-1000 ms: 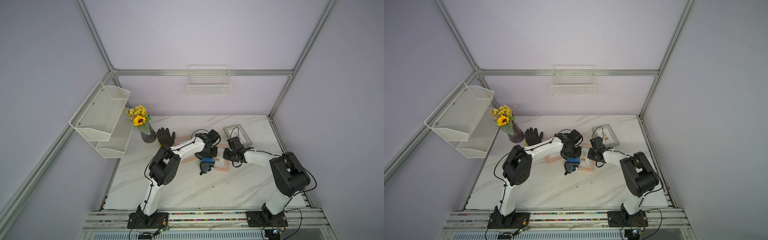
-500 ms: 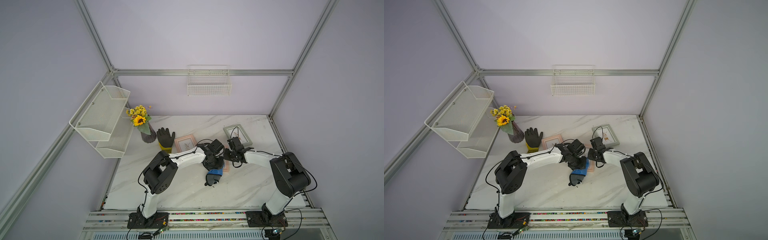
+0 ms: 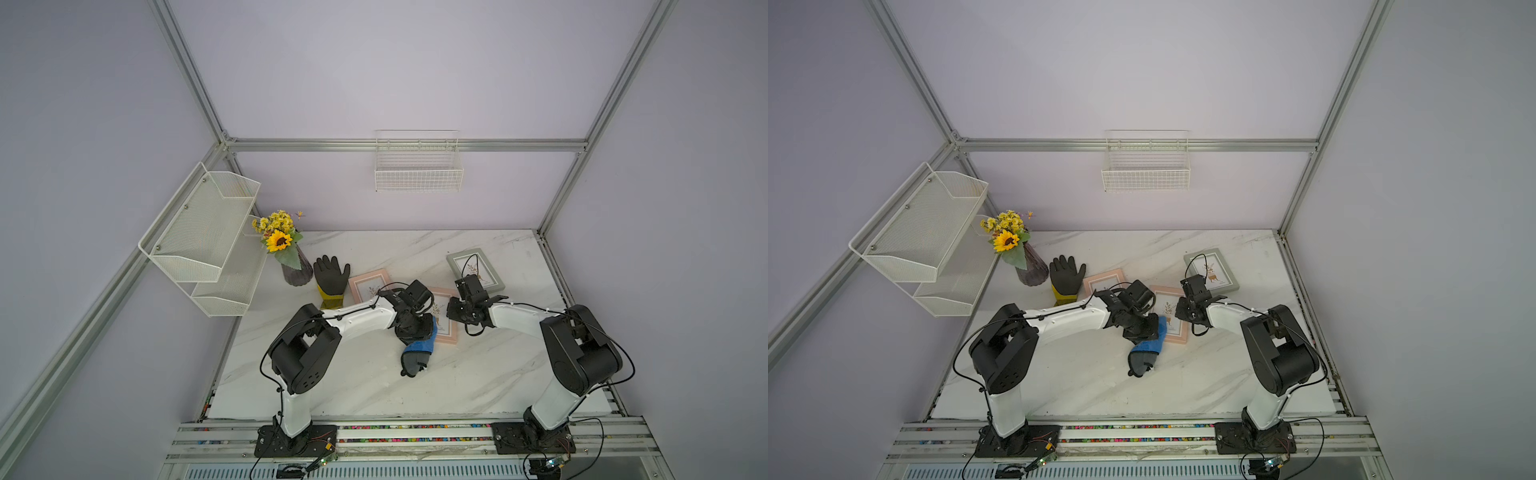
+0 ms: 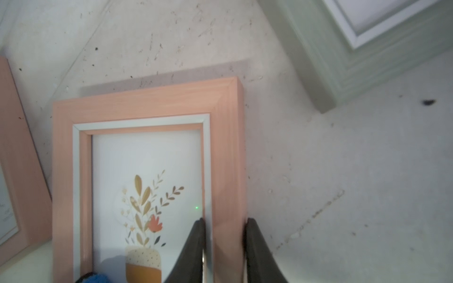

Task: Wipe the picture frame with a cloth
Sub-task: Wipe the dirt from the picture frame.

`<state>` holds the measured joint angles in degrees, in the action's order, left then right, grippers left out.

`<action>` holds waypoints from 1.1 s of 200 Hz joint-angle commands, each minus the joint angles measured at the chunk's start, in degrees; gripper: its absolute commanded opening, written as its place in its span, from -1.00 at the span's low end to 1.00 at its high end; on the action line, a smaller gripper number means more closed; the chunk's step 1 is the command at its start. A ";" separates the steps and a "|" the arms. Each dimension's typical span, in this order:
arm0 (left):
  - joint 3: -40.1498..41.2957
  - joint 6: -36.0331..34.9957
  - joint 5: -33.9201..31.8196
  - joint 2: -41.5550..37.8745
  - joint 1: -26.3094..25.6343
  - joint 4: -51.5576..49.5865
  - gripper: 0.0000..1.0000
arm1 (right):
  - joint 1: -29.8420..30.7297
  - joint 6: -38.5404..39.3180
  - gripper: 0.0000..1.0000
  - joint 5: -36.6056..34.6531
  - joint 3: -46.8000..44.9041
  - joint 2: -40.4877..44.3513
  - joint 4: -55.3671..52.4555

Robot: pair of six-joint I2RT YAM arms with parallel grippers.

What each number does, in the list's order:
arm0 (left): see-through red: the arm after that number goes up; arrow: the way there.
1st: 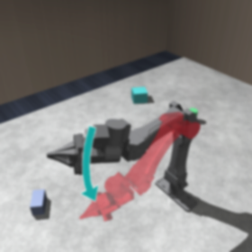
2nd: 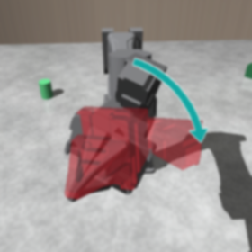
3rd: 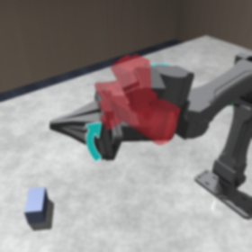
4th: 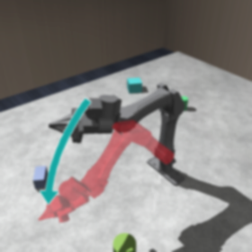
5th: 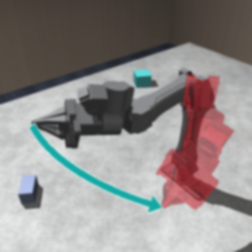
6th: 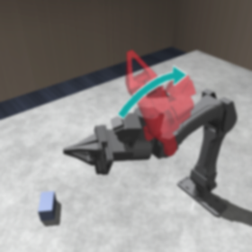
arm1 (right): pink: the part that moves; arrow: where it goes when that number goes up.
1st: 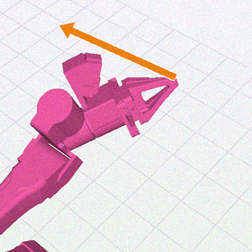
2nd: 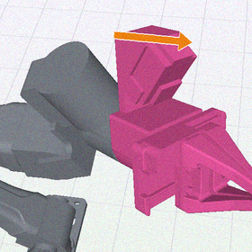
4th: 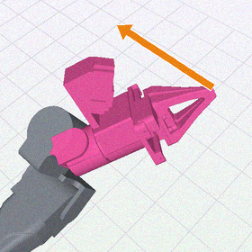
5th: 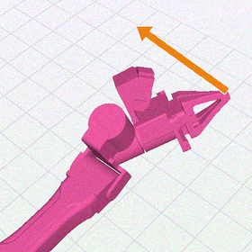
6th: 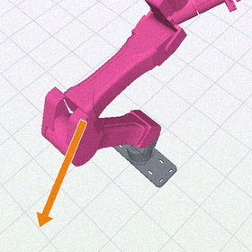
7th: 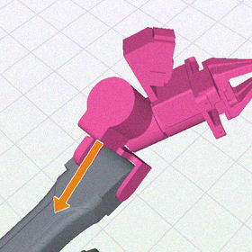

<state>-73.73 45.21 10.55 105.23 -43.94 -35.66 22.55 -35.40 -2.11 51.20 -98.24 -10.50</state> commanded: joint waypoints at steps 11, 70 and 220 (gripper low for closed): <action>-0.09 -1.64 -6.68 -0.79 0.79 -5.61 -1.00 | -0.31 -0.76 -0.55 -1.12 -2.27 -1.44 -5.33; -11.50 1.70 3.61 10.31 -7.21 0.72 -1.00 | -0.31 -0.81 -0.55 -1.32 -2.34 -1.21 -5.50; -4.64 1.60 -2.27 5.33 -2.79 -1.02 -1.00 | -0.31 -0.90 -0.55 -1.41 -2.38 -1.00 -5.50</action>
<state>-74.00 45.93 9.17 105.78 -43.31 -36.86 22.55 -35.86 -2.17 51.18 -98.24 -10.46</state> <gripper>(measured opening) 0.098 0.264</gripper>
